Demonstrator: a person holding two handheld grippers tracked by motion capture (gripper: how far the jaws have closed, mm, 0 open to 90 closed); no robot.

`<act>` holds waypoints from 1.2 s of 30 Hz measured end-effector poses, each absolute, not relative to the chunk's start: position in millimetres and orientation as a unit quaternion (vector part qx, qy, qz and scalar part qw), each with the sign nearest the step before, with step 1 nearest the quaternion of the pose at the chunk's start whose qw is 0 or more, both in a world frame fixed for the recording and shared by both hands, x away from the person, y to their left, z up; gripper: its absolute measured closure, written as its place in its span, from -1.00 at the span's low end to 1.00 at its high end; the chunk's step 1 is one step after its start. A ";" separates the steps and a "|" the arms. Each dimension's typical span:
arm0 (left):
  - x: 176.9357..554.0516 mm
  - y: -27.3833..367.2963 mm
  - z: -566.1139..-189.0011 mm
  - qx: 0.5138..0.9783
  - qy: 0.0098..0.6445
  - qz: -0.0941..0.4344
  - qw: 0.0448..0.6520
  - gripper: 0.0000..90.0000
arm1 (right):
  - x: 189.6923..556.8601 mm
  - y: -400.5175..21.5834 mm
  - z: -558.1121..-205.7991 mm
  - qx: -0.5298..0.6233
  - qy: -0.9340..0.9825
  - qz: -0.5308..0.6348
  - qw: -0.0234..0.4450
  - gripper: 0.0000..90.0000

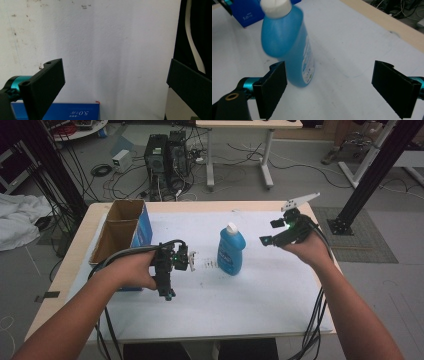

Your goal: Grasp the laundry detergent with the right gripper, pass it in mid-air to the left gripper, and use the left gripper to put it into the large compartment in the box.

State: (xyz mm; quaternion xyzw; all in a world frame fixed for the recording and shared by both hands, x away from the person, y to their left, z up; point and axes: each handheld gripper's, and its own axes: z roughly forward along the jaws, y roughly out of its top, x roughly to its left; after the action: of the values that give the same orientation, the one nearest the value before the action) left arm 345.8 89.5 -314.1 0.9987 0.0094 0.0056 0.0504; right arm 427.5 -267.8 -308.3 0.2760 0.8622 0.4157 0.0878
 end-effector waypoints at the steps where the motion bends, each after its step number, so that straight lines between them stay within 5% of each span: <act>1: 345.7 90.7 -314.1 0.999 0.010 0.007 0.052 -0.96 | 422.0 -266.4 -314.3 0.276 0.862 0.417 0.086 -0.73; 10: 345.3 92.7 -312.2 0.999 0.010 0.009 0.051 -0.96 | 394.1 -229.1 -362.0 0.256 0.862 0.432 0.071 -0.73; 36: 344.6 97.2 -314.0 0.999 0.015 0.009 0.051 -0.96 | 398.8 -185.0 -390.9 0.249 0.862 0.430 0.101 -0.73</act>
State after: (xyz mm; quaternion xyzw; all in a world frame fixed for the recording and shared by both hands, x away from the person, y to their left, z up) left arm 344.6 97.2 -314.0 0.9986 0.0149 0.0091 0.0508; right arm 398.8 -185.0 -390.9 0.2491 0.8621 0.4296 0.1012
